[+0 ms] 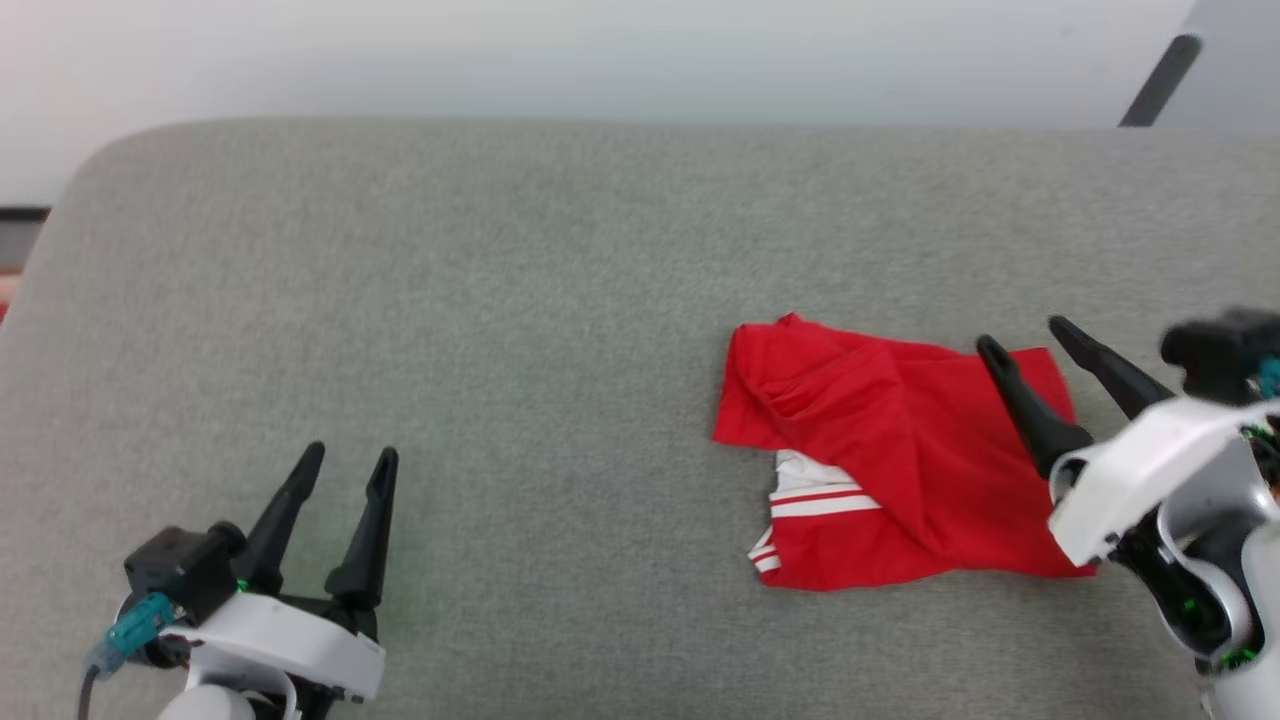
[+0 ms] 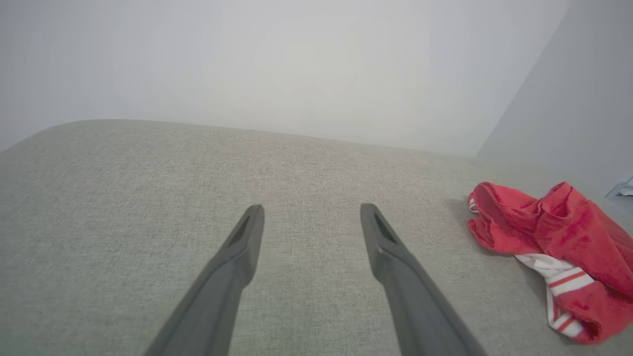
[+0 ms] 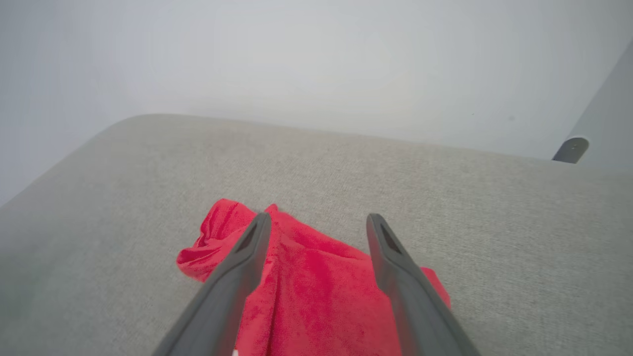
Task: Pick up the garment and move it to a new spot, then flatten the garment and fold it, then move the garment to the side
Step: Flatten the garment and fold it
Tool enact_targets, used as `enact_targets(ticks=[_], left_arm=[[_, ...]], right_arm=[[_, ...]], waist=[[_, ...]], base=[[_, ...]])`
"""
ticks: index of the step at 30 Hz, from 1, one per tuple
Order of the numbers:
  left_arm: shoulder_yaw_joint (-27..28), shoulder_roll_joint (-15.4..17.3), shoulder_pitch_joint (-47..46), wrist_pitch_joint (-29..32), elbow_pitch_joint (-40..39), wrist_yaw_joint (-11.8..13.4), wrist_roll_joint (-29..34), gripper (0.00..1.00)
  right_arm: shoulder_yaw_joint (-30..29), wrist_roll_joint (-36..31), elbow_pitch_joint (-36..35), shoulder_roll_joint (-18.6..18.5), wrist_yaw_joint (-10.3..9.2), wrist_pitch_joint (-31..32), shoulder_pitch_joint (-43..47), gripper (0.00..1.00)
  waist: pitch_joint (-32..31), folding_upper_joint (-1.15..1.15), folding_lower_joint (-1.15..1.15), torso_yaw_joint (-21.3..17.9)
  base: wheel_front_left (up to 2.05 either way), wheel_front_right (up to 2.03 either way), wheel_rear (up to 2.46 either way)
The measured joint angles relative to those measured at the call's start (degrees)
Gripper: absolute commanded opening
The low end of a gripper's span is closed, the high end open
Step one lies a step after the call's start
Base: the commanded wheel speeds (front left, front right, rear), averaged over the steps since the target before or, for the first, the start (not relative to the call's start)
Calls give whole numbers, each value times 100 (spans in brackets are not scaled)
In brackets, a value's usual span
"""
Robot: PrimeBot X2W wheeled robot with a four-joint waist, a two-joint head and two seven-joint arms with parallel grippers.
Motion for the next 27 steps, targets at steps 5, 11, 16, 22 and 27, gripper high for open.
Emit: enact_targets(ticks=[5, 11, 16, 22, 27], left_arm=[[35, -37, 132, 0, 123, 0, 12, 100], [163, -88, 330, 1, 158, 1, 178, 100], [394, -196, 582, 1, 114, 0, 385, 100], [643, -271, 963, 0, -22, 0, 608, 100], [792, -281, 1271, 0, -174, 0, 748, 100]], right_arm=[[-165, -1, 233, -31, 0, -809, 391, 100], [-324, -16, 449, -9, 0, -1577, 865, 100], [-371, 77, 543, -9, 0, -1982, 1262, 100], [-504, 138, 498, -55, 0, -2224, 1759, 100], [-700, 76, 322, -49, 0, -2281, 2047, 100]], waist=[[-239, 0, 0, -139], [-526, 0, 0, -234], [-736, 0, 0, -252], [-948, 0, 0, -207], [-1061, 0, 0, -138]], base=[[0, 0, 0], [0, 0, 0], [0, 0, 0], [0, 0, 0], [0, 0, 0]])
